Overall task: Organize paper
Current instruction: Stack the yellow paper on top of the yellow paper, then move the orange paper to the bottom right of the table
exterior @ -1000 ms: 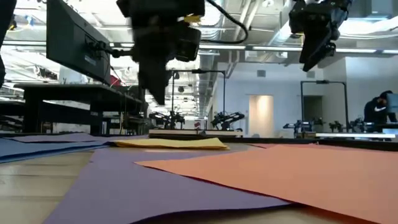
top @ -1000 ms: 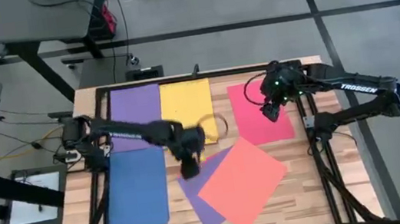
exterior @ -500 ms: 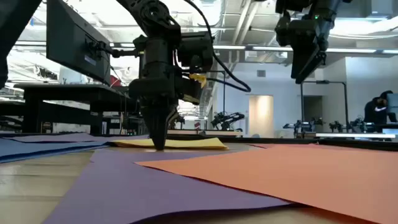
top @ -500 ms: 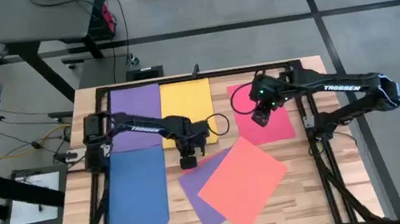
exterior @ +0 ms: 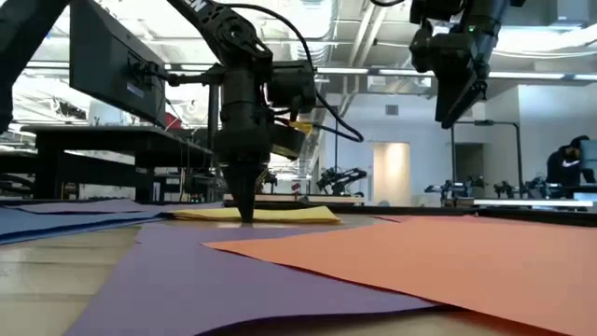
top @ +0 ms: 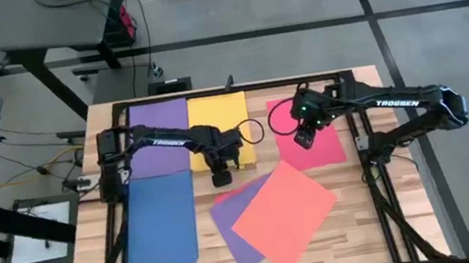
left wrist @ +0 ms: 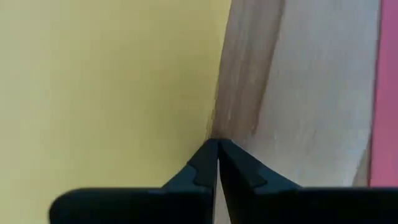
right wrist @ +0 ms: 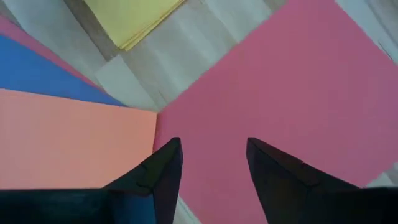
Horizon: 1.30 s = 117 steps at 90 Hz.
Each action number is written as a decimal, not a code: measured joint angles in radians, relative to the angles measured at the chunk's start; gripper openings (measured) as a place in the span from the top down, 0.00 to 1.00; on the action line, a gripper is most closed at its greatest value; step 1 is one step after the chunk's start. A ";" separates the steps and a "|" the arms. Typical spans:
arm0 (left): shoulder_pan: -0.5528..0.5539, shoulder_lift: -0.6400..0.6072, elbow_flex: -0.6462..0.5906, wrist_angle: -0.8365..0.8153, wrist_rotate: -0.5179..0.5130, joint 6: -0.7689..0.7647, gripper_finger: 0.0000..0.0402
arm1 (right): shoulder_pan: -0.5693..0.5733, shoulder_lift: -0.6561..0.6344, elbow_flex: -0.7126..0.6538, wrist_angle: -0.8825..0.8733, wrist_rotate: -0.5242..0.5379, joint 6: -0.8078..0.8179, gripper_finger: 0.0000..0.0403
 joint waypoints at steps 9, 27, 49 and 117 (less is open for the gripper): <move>-0.019 0.000 0.025 -0.013 0.039 -0.023 1.00 | 0.001 -0.003 0.000 -0.002 -0.002 0.000 0.58; -0.099 -0.028 0.115 -0.190 0.091 -0.059 1.00 | 0.086 -0.086 0.032 -0.092 -0.082 0.033 0.58; -0.190 -0.156 0.111 -0.085 0.058 -0.216 1.00 | 0.297 -0.227 -0.032 -0.144 -0.123 0.425 0.57; -0.377 -0.058 0.102 0.249 0.074 -0.495 1.00 | 0.443 -0.307 -0.648 0.407 -0.108 0.743 0.41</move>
